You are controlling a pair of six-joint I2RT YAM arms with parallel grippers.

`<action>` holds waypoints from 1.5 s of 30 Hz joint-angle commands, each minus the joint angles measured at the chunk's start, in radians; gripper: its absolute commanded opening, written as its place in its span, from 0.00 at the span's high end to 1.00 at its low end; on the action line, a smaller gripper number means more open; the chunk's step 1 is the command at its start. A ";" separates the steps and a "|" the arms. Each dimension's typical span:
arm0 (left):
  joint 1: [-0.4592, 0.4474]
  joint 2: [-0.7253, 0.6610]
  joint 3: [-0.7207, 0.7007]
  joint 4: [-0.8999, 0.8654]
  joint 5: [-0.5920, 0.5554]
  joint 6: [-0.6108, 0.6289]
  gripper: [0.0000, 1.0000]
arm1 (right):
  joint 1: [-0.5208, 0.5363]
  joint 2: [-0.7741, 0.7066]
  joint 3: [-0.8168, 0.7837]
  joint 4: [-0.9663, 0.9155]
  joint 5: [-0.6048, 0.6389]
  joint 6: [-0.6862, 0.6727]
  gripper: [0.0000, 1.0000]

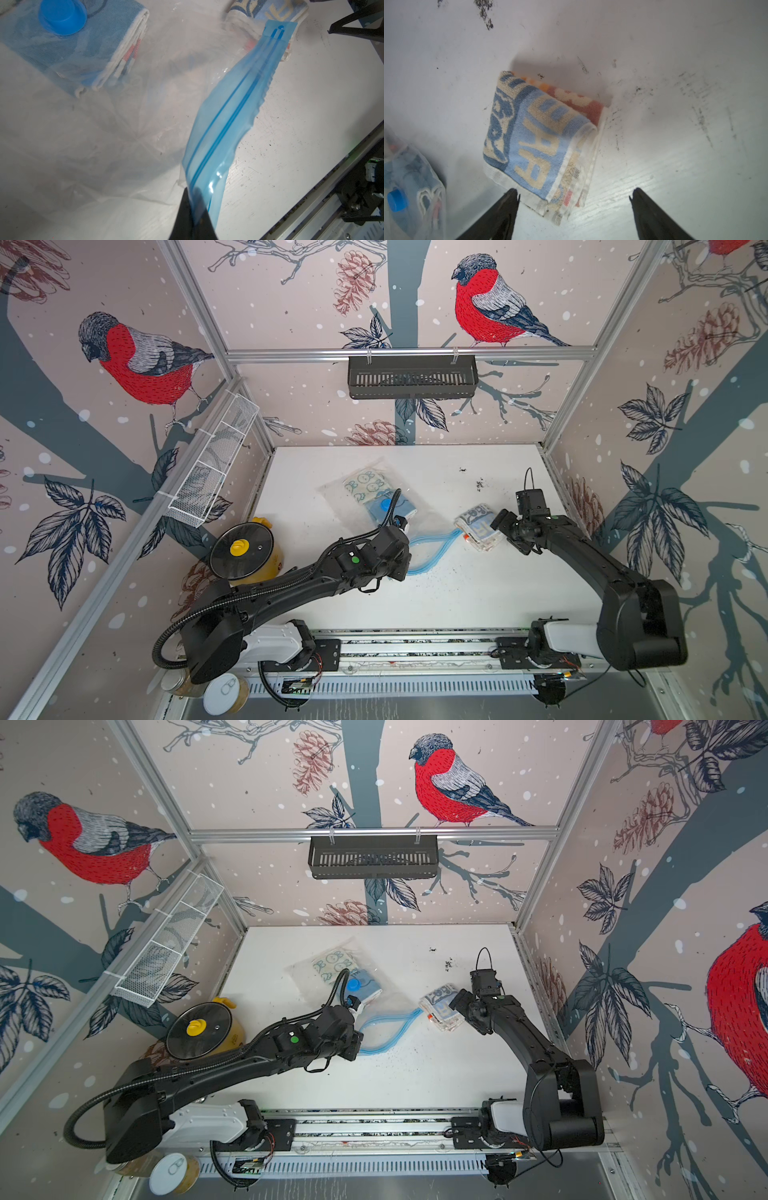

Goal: Place the folded towel into the vacuum bag
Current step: Adjust the towel at the center of the board, then pick up the towel from the center of the board.

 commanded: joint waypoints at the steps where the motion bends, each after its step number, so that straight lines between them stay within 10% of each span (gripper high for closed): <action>1: -0.006 0.021 0.020 0.039 0.021 -0.006 1.00 | -0.002 0.037 0.028 0.007 -0.013 -0.084 0.15; 28: -0.017 0.096 0.044 0.045 -0.001 -0.016 1.00 | -0.022 0.282 0.025 0.128 0.015 -0.101 0.50; 36: -0.017 0.113 0.060 0.045 0.000 -0.016 1.00 | -0.019 0.199 0.010 0.145 -0.049 -0.041 0.30; 45: -0.018 0.133 0.076 0.044 0.001 -0.012 1.00 | -0.019 0.264 0.003 0.187 -0.045 -0.029 0.29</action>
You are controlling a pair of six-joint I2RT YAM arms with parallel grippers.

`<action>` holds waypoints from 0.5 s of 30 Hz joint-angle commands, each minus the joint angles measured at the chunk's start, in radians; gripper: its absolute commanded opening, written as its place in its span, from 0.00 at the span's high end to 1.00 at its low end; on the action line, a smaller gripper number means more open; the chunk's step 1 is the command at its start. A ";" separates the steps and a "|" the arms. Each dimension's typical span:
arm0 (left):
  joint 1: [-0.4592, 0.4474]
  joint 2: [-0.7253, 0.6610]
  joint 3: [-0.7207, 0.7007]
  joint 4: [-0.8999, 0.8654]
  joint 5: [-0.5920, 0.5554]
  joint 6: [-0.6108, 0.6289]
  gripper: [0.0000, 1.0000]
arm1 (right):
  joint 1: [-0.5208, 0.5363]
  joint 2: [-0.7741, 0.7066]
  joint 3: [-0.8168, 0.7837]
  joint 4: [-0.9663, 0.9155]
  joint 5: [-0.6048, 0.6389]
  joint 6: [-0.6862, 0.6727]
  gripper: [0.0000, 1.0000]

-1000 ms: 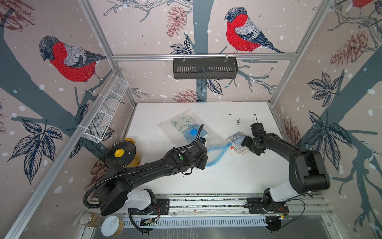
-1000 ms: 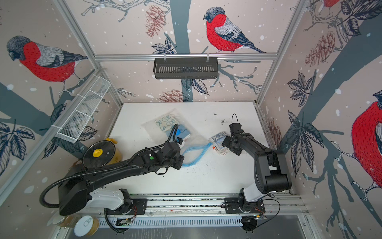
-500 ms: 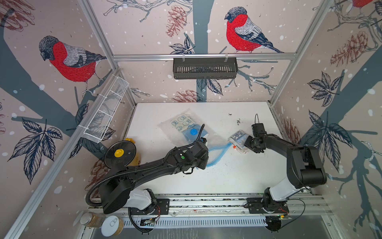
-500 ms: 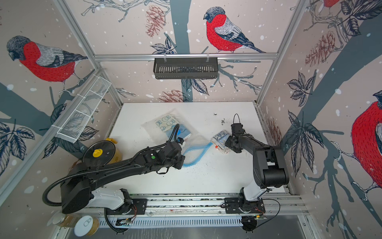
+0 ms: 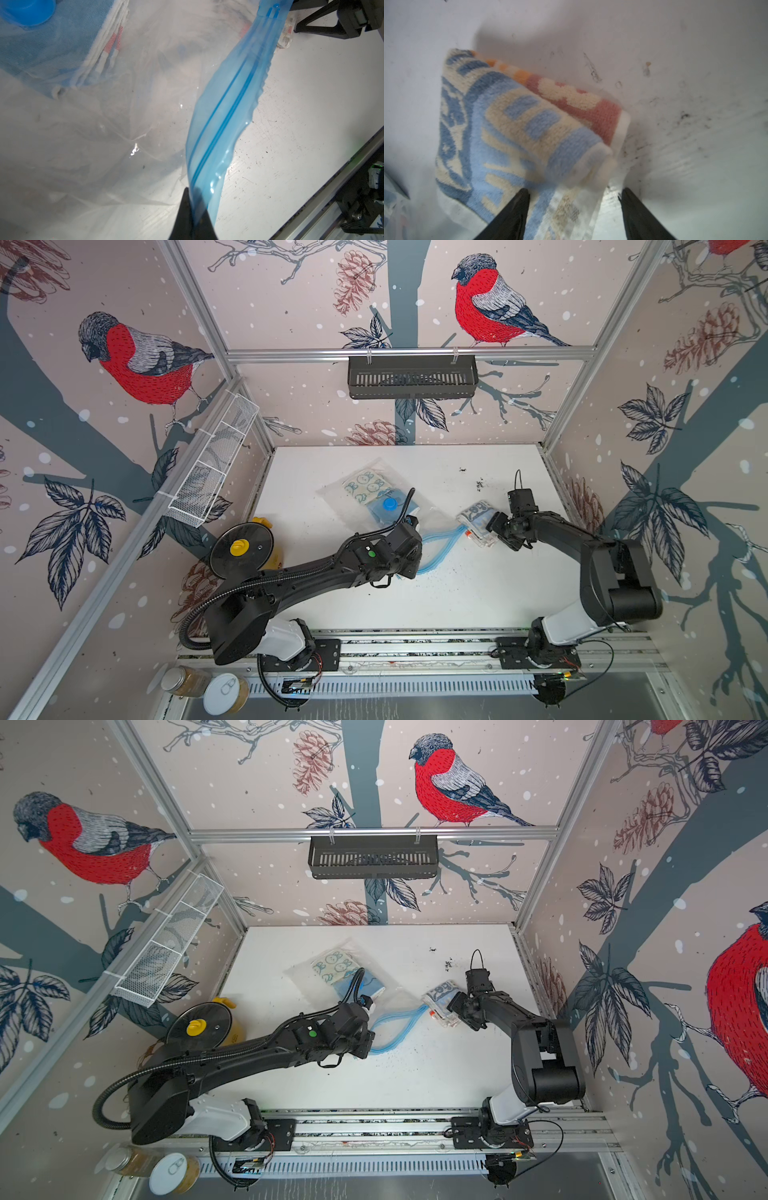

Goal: Place the folded towel into the vacuum bag
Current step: Pick up the towel from the center of the board.

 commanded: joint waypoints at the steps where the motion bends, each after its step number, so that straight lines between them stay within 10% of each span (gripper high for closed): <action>1: -0.001 -0.001 0.009 0.021 -0.015 -0.003 1.00 | 0.001 0.039 -0.005 0.022 0.006 0.013 0.30; 15: -0.002 -0.003 0.027 0.004 -0.033 -0.009 1.00 | 0.002 0.161 0.004 0.065 0.007 -0.014 0.78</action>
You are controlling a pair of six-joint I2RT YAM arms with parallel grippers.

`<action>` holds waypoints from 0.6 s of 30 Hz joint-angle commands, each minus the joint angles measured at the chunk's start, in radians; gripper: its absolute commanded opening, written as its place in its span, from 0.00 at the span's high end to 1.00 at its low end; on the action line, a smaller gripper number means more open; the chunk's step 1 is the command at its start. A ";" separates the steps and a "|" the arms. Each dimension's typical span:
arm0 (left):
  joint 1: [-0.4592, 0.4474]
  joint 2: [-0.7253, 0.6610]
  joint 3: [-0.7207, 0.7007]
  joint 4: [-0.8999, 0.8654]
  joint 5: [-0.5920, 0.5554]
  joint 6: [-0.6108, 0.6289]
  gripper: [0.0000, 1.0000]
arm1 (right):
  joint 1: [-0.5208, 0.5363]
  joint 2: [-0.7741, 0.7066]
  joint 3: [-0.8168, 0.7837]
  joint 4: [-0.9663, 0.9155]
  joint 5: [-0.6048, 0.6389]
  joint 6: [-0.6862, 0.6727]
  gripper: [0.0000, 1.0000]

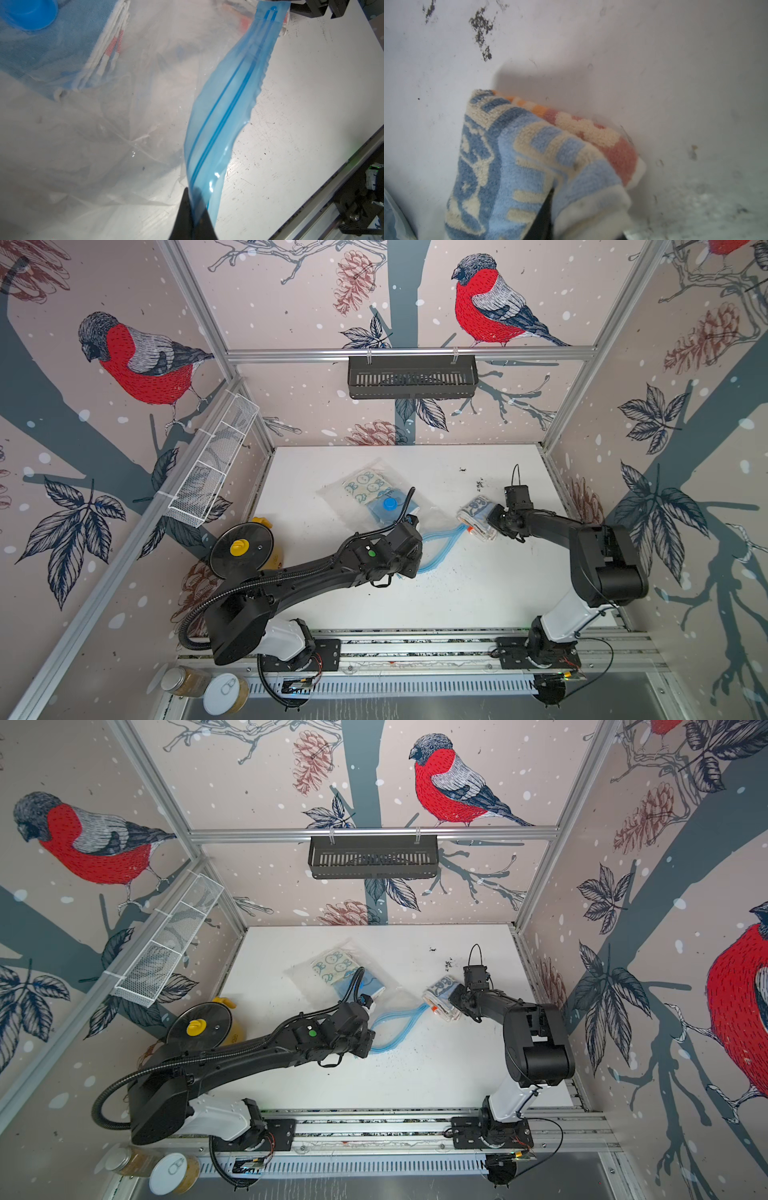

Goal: Place the folded towel into the vacuum bag
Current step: Pick up the towel from the center of the board.

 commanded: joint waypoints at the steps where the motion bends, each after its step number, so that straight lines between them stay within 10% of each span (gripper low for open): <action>1: -0.001 -0.002 0.019 0.003 -0.031 -0.011 1.00 | 0.000 0.030 -0.012 -0.153 -0.027 -0.015 0.81; 6: 0.000 -0.003 0.039 -0.007 -0.050 -0.015 1.00 | -0.002 -0.045 -0.030 -0.110 -0.104 -0.062 0.96; 18: 0.013 0.020 0.081 -0.020 -0.092 -0.028 1.00 | -0.005 -0.512 -0.176 -0.173 -0.256 -0.107 0.99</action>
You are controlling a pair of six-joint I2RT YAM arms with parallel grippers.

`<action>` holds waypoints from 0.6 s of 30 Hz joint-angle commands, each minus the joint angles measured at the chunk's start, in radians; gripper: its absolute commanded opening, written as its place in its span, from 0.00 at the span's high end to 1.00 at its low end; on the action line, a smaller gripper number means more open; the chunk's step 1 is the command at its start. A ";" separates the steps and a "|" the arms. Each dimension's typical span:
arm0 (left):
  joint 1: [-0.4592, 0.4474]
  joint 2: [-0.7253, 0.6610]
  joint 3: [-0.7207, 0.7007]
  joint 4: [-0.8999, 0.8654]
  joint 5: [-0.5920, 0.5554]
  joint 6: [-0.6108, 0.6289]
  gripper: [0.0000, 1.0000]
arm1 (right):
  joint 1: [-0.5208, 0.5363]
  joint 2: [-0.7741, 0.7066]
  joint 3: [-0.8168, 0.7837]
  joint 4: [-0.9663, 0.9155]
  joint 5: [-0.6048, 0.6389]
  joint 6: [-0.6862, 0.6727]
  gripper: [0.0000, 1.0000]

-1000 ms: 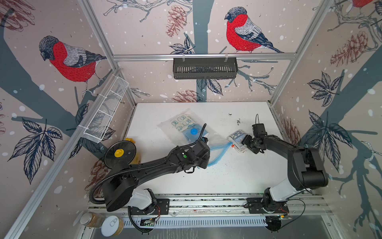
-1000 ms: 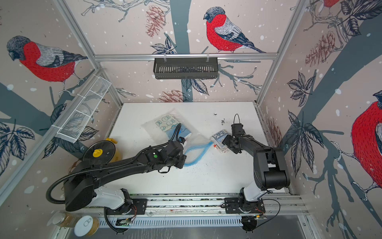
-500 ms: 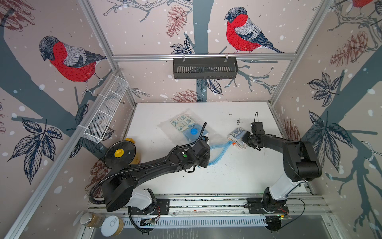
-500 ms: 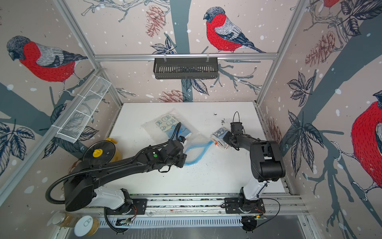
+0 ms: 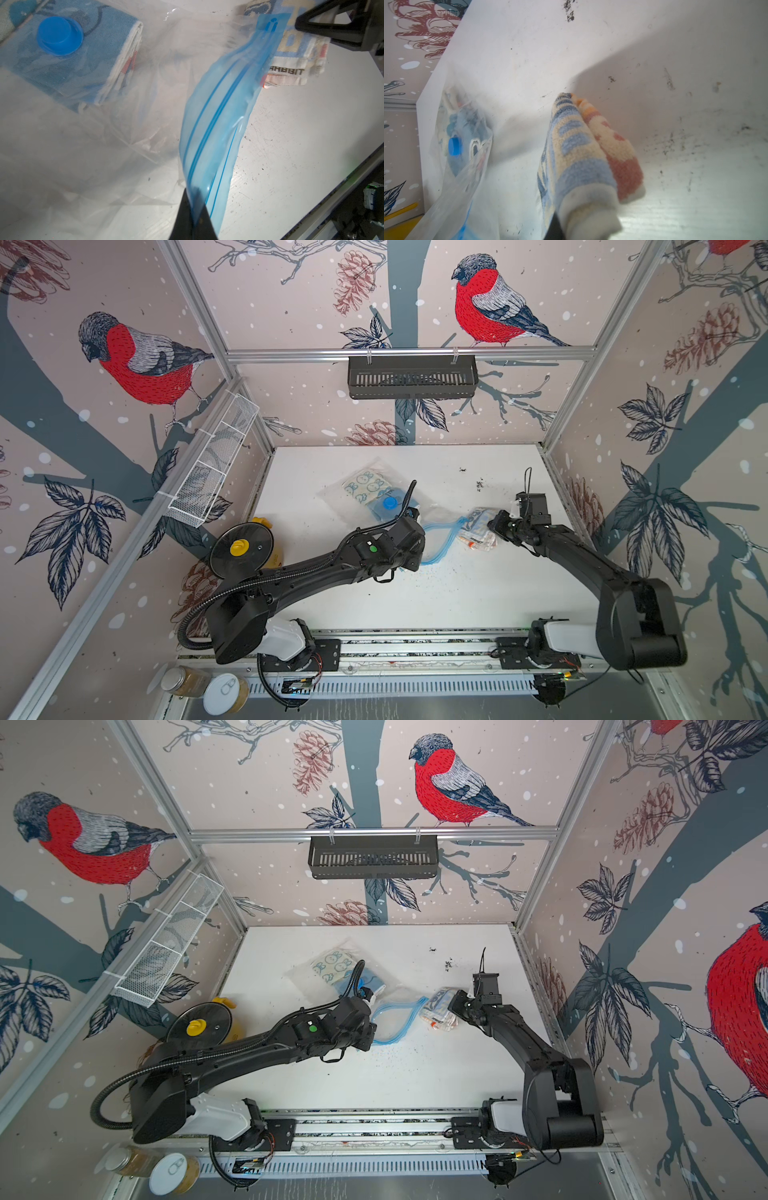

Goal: Place the folded towel into the vacuum bag
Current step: Pick up the towel from the center of the board, then place the towel in the vacuum bag.

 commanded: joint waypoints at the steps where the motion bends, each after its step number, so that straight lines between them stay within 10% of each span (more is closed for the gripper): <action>1: 0.007 0.011 0.017 0.007 -0.034 -0.018 1.00 | 0.000 -0.107 -0.030 -0.085 -0.028 -0.004 0.99; 18: 0.006 0.079 0.068 0.038 -0.014 -0.021 1.00 | 0.017 -0.512 -0.050 -0.342 -0.310 0.006 0.99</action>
